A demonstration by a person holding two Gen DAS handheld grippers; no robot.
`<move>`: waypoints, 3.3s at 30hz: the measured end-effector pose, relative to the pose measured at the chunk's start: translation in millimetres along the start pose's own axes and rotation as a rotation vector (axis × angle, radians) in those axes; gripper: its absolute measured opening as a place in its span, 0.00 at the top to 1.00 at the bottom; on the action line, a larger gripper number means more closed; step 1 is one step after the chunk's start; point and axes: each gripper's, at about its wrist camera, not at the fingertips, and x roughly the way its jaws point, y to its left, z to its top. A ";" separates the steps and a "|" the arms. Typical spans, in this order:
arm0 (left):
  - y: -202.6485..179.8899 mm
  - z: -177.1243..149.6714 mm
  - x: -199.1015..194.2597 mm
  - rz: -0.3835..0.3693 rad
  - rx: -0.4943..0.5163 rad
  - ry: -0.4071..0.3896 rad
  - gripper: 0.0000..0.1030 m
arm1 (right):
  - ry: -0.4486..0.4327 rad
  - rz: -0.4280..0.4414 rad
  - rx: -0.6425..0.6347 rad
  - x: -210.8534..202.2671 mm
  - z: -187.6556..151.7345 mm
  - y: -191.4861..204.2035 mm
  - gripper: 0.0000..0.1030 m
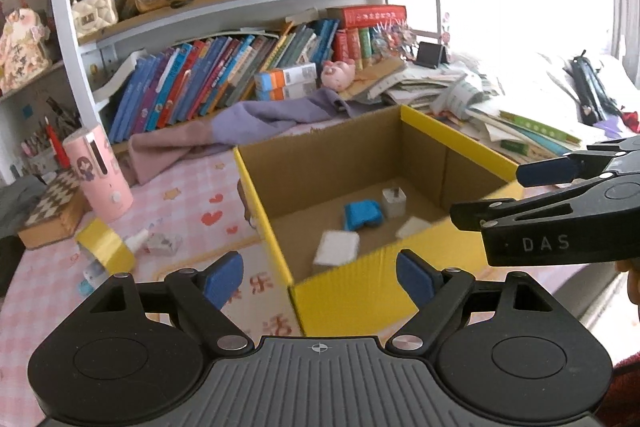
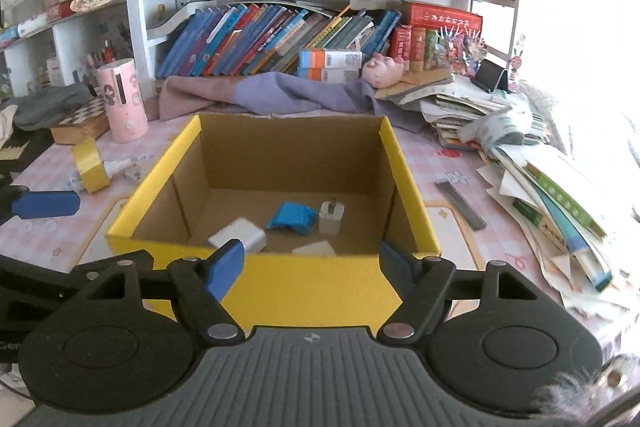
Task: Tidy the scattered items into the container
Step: 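Withdraw both tools from the box toward the tape roll and remaining items, then grasp the yellow tape roll by its rim with the right gripper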
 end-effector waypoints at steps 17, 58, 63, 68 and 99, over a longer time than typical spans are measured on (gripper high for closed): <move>26.5 -47.7 -39.6 -0.055 0.014 0.053 0.08 | 0.040 -0.081 0.034 -47.5 -46.4 55.4 0.20; 156.8 -115.5 -109.1 0.191 -0.234 0.095 0.02 | 0.106 0.177 -0.172 -22.1 -42.0 214.0 0.14; 165.5 -114.1 -105.1 0.207 -0.236 0.088 0.02 | 0.100 0.196 -0.179 -10.6 -34.8 220.7 0.14; 179.5 -109.0 -93.2 0.222 -0.252 0.085 0.02 | 0.093 0.221 -0.188 9.9 -22.8 229.2 0.15; 263.3 -61.7 -4.8 0.337 -0.331 0.122 0.02 | 0.122 0.315 -0.231 166.5 74.7 267.7 0.25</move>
